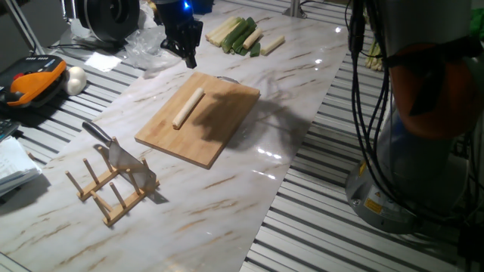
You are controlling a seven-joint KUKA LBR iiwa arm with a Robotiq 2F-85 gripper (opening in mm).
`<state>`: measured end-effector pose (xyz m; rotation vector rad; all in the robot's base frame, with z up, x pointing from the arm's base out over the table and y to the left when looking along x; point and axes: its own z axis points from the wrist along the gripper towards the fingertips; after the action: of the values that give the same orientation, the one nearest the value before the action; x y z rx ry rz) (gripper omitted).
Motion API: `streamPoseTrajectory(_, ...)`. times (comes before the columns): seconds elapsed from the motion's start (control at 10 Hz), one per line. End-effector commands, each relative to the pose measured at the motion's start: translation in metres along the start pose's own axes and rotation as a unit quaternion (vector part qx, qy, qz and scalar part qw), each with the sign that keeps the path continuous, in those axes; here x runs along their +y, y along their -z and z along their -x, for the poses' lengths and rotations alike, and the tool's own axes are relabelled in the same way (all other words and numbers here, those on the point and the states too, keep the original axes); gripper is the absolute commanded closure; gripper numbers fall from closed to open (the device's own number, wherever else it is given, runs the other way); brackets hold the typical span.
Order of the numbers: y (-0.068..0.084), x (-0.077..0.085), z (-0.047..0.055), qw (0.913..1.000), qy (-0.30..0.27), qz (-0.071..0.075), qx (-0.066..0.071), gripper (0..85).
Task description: Chop the scallions
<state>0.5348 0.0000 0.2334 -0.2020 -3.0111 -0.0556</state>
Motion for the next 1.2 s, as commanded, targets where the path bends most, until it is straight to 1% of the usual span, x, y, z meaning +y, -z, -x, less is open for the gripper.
streamPoseTrajectory(0.0, 0.000, 0.001, 0.000, 1.0000, 0.001, 0.000, -0.004, 68.0)
streamPoseTrajectory(0.2, 0.000, 0.001, 0.000, 0.9998, 0.015, -0.002, -0.016, 68.0)
streamPoseTrajectory(0.3, 0.000, 0.001, 0.000, 0.9998, 0.013, -0.001, -0.017, 68.0)
streamPoseTrajectory(0.4, 0.000, 0.001, 0.000, 0.9997, 0.013, 0.001, -0.021, 68.0)
streamPoseTrajectory(0.5, 0.000, 0.001, 0.000, 0.9998, 0.009, 0.007, -0.014, 68.0)
streamPoseTrajectory(0.8, 0.000, 0.001, 0.000, 0.9999, -0.014, 0.009, 0.000, 68.0)
streamPoseTrajectory(0.9, 0.004, 0.007, 0.002, 0.9998, -0.018, 0.013, 0.002, 68.0)
streamPoseTrajectory(1.1, 0.015, 0.030, 0.004, 0.9993, -0.034, 0.013, 0.010, 68.0)
